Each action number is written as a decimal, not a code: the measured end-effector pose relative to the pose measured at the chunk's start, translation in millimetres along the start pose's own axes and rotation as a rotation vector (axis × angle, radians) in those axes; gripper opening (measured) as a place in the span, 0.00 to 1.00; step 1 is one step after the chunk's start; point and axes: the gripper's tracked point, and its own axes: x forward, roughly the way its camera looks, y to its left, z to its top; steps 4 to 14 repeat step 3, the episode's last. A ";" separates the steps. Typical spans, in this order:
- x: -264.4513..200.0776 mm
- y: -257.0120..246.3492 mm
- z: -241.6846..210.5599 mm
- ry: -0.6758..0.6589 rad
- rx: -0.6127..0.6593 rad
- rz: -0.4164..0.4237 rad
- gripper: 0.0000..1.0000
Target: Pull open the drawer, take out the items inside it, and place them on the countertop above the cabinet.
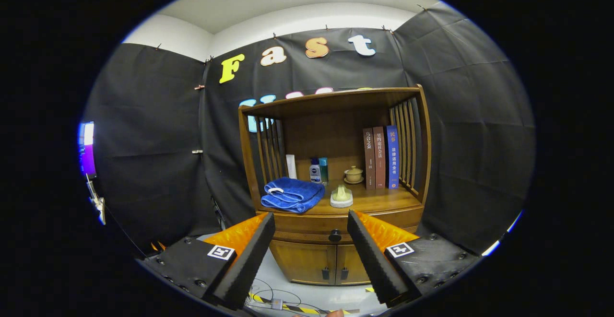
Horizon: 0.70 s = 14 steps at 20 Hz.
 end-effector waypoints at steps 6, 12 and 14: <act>-0.5 1.7 0.3 -0.005 -0.015 -0.014 0.99; -0.5 1.7 0.3 -0.005 -0.015 -0.014 0.99; -0.5 1.7 0.3 -0.005 -0.015 -0.014 0.99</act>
